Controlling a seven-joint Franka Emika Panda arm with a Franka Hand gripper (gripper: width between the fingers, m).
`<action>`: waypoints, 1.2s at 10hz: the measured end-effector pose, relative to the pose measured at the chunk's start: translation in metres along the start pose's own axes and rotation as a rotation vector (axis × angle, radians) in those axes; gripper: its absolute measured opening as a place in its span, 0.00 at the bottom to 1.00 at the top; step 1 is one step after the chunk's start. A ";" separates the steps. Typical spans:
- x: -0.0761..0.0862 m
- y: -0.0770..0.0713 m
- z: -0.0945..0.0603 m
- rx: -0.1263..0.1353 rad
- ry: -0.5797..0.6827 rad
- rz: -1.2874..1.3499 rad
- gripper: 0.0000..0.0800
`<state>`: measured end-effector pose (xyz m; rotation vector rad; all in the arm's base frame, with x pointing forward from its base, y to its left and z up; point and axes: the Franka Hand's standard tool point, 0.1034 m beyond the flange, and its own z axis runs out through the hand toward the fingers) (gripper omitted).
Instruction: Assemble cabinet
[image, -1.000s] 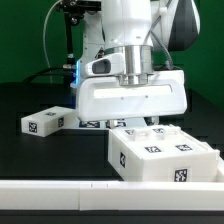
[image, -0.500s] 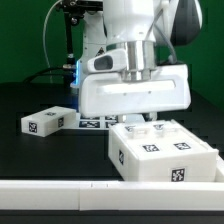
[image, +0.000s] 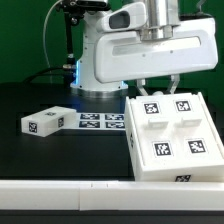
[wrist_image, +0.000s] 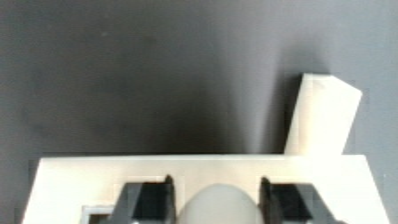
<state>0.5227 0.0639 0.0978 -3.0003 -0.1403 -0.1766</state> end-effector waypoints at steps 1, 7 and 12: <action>-0.001 -0.001 -0.001 -0.001 -0.006 0.015 0.27; 0.041 -0.015 -0.032 -0.017 -0.118 0.020 0.27; 0.062 -0.017 -0.040 -0.006 -0.136 0.013 0.27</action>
Offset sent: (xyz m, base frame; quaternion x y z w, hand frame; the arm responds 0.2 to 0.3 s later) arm 0.0180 -0.0064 0.0452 -0.0666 -0.0852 0.0366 0.9935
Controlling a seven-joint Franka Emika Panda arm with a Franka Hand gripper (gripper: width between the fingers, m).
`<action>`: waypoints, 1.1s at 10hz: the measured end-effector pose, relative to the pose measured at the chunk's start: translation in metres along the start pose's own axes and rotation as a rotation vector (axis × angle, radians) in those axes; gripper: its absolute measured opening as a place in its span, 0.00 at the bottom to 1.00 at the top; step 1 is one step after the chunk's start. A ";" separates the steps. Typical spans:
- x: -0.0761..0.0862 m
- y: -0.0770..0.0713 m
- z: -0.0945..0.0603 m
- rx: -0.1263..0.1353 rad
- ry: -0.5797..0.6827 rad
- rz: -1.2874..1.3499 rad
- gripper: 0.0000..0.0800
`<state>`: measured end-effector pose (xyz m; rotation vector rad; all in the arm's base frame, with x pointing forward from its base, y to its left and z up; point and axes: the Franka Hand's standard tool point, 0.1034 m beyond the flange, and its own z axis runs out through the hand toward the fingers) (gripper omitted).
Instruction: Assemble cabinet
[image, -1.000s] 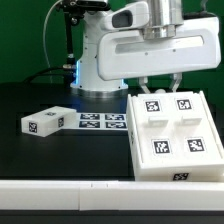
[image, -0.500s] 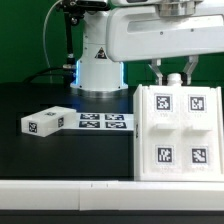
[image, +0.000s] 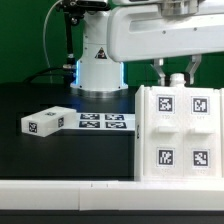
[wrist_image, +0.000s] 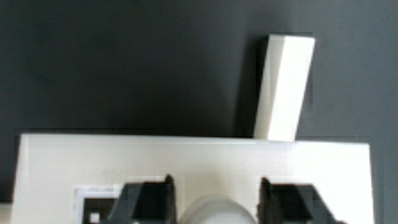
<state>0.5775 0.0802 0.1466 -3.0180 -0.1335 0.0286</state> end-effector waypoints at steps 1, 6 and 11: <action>0.009 -0.001 -0.003 0.003 0.000 -0.001 0.27; 0.022 0.004 -0.002 0.009 0.009 -0.047 0.25; 0.005 0.000 0.002 -0.006 0.060 -0.016 0.21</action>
Offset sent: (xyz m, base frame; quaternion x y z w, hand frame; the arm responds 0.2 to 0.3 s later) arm 0.0259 -0.0078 -0.0050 0.0269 0.0059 -0.0533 0.9982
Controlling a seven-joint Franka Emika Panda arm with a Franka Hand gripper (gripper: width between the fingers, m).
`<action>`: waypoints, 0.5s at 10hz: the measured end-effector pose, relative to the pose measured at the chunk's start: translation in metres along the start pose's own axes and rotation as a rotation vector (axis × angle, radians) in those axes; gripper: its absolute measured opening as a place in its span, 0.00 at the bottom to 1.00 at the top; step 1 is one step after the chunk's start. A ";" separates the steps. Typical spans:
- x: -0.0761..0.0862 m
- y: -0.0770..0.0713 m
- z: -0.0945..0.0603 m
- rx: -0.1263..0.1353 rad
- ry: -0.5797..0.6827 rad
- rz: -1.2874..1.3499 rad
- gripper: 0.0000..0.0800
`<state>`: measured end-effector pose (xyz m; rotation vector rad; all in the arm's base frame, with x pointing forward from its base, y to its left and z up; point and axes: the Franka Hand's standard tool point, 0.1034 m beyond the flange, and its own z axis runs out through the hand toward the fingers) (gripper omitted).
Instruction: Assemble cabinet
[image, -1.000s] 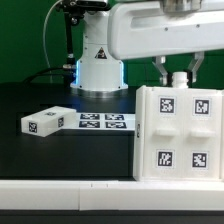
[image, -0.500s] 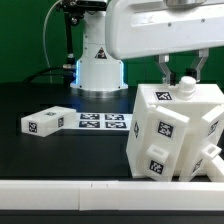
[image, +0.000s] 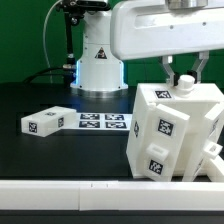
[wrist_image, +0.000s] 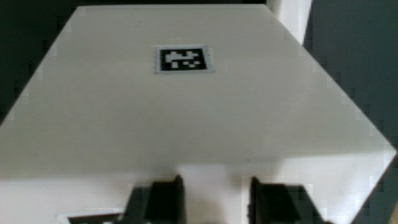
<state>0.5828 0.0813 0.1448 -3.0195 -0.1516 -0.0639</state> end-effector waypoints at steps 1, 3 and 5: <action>-0.007 0.001 0.000 -0.004 0.010 0.000 0.20; -0.014 0.002 0.001 -0.016 0.067 -0.002 0.18; -0.010 0.002 0.000 -0.027 0.152 -0.005 0.15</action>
Offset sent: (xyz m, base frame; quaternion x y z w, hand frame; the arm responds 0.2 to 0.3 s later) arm -0.0309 0.0005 -0.0233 -0.0085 0.0403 0.0066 0.9991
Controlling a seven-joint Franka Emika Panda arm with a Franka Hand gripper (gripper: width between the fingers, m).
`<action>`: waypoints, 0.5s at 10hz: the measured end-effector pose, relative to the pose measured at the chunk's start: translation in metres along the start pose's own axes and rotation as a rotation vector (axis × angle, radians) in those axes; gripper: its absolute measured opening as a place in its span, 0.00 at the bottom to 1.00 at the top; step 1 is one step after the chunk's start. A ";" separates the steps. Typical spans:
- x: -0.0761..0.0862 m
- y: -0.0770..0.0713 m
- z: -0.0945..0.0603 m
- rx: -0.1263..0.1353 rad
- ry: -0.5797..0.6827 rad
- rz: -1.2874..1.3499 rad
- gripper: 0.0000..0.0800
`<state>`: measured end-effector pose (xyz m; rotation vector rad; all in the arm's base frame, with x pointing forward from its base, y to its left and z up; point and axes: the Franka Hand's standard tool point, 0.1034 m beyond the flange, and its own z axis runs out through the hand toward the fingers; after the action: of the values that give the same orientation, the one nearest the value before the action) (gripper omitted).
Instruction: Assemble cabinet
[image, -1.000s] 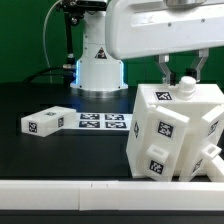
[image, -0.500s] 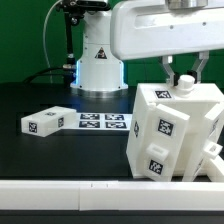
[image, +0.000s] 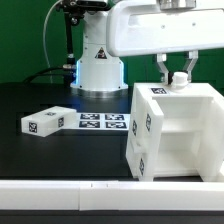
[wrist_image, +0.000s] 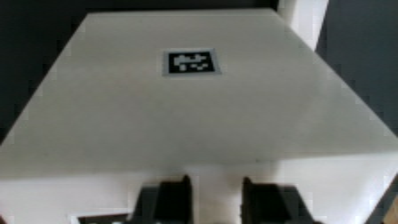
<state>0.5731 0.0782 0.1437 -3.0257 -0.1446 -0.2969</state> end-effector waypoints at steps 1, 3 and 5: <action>0.005 0.001 0.000 -0.004 0.039 0.000 0.15; 0.019 0.003 0.003 -0.014 0.137 -0.004 0.12; 0.022 0.004 0.003 -0.021 0.191 0.001 0.11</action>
Offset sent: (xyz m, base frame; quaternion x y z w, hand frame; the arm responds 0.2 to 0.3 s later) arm -0.0043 -0.0031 -0.0360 0.0006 0.0150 0.0118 0.9998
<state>0.5959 0.0768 0.1445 -2.9959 -0.1255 -0.5874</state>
